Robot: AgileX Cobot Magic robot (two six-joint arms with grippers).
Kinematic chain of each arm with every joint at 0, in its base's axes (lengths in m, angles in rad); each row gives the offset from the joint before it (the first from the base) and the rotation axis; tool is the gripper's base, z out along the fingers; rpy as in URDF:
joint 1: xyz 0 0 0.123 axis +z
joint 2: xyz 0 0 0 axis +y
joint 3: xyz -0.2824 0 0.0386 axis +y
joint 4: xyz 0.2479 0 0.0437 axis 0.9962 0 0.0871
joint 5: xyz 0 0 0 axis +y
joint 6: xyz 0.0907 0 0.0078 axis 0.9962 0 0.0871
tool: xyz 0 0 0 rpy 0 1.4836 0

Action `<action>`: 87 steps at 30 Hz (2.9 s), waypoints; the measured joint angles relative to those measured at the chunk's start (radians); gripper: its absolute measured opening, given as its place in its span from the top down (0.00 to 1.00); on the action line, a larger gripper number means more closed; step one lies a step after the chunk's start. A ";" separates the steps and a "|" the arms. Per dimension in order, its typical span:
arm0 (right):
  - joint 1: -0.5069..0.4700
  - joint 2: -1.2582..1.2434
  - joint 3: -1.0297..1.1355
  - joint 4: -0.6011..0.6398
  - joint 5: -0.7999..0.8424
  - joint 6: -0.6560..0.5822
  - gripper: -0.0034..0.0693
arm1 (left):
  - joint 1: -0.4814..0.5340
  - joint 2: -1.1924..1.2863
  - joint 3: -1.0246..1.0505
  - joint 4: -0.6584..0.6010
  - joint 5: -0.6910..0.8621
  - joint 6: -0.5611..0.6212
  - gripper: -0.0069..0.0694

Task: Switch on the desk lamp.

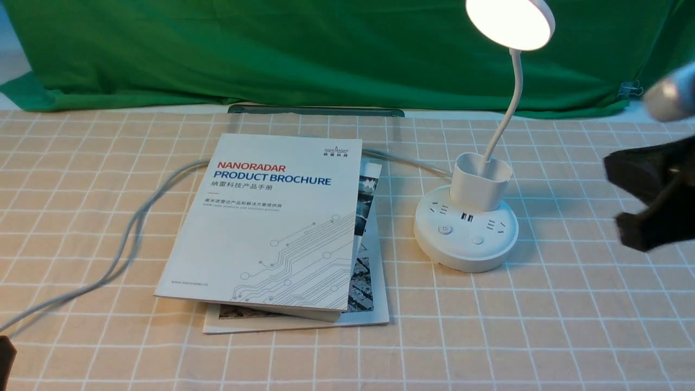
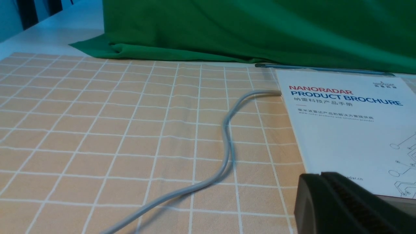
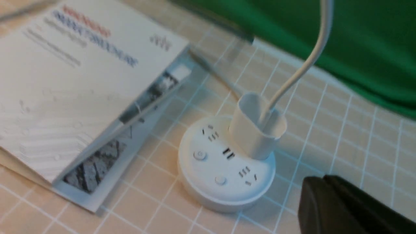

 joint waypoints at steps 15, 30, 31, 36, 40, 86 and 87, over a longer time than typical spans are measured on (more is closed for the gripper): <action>0.000 -0.507 0.271 0.001 -0.082 -0.008 0.85 | 0.000 0.000 0.000 0.000 0.000 0.000 0.88; -0.152 -0.685 0.647 0.001 -0.351 0.074 0.80 | 0.000 0.000 0.000 0.000 0.000 0.000 0.88; -0.215 -0.704 0.677 0.001 -0.351 0.080 0.79 | 0.000 0.000 0.000 0.000 0.000 0.000 0.88; -0.384 -0.757 0.772 0.000 -0.356 0.085 0.77 | 0.000 0.000 0.000 0.000 0.000 0.000 0.88; -0.448 -0.819 0.787 -0.016 -0.337 0.115 0.76 | 0.000 0.000 0.000 0.000 0.000 0.000 0.88; -0.449 -0.864 0.790 -0.032 -0.185 0.134 0.63 | 0.000 0.000 0.000 0.000 0.000 0.000 0.88; -0.449 -0.864 0.790 -0.032 -0.185 0.134 0.63 | 0.000 0.000 0.000 0.000 0.000 0.000 0.88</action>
